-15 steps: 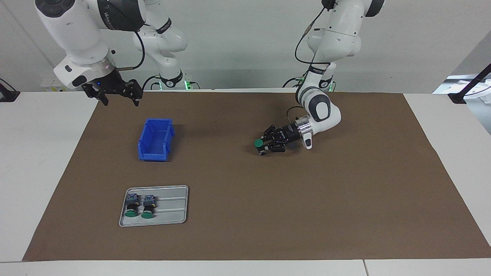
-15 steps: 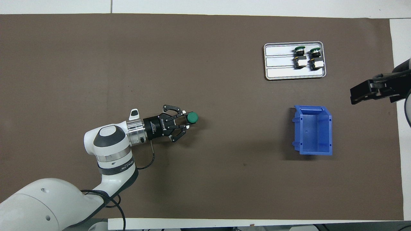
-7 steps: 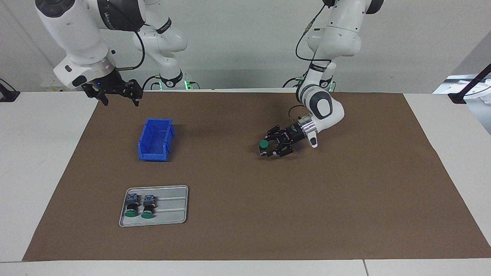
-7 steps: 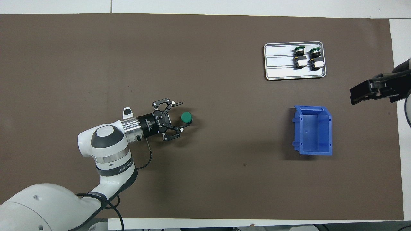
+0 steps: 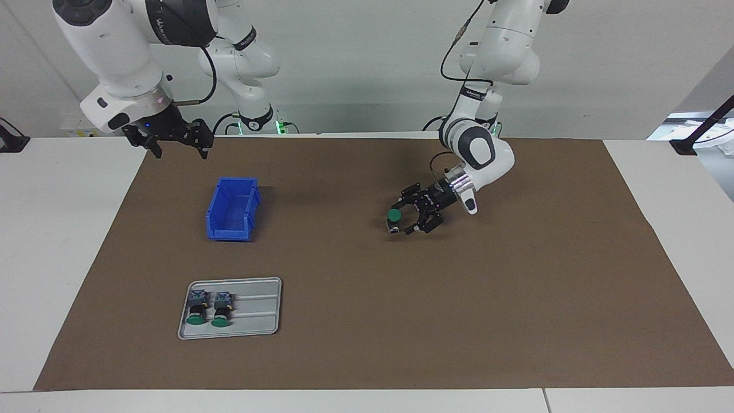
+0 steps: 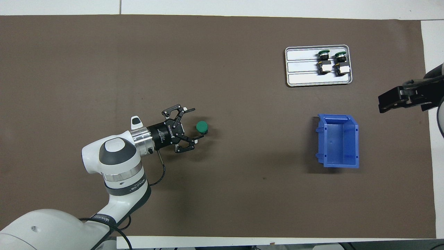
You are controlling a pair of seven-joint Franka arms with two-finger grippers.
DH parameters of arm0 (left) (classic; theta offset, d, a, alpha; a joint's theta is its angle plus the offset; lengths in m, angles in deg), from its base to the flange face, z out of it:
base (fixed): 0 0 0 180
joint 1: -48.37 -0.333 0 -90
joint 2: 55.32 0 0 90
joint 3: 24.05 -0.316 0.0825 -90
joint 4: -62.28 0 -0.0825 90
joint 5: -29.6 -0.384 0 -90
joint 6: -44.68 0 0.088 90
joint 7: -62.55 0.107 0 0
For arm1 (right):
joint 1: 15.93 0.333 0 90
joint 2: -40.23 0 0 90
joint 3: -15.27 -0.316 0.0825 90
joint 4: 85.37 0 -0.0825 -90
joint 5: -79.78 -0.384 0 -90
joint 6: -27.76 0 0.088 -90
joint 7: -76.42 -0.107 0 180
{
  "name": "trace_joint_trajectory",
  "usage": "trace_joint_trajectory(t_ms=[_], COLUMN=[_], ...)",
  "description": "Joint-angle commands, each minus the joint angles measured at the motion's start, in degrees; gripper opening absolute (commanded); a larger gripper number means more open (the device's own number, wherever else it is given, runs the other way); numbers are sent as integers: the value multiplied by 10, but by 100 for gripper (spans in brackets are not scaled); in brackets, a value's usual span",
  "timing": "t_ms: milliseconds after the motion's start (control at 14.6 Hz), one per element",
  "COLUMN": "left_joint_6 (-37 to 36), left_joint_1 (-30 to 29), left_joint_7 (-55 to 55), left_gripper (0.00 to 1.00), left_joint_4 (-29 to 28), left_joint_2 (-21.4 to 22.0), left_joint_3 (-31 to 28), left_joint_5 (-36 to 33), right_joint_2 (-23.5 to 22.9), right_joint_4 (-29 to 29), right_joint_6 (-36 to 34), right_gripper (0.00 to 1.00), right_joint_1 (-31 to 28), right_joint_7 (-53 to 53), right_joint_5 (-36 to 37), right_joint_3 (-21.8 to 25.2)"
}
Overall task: Place and press button with both arms
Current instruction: 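Set the button upright on the table and open the left gripper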
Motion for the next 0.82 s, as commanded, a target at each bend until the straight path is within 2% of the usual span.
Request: trace_joint_trajectory(t_ms=[0, 754], left_joint_6=[40, 85], left_joint_1=[22, 23], left_joint_7=[-11, -15], left_gripper=[100, 100], left_joint_4=[-11, -54], left_joint_2=[27, 93], left_joint_3=[-6, -7], left_joint_5=[-1, -98], right_joint_2=[14, 14], right_joint_4=[17, 17], right_joint_6=[10, 10], right_gripper=[100, 100], right_joint_1=[-5, -5], right_joint_7=[13, 13], right_joint_5=[-6, -6], right_joint_3=[-2, -2])
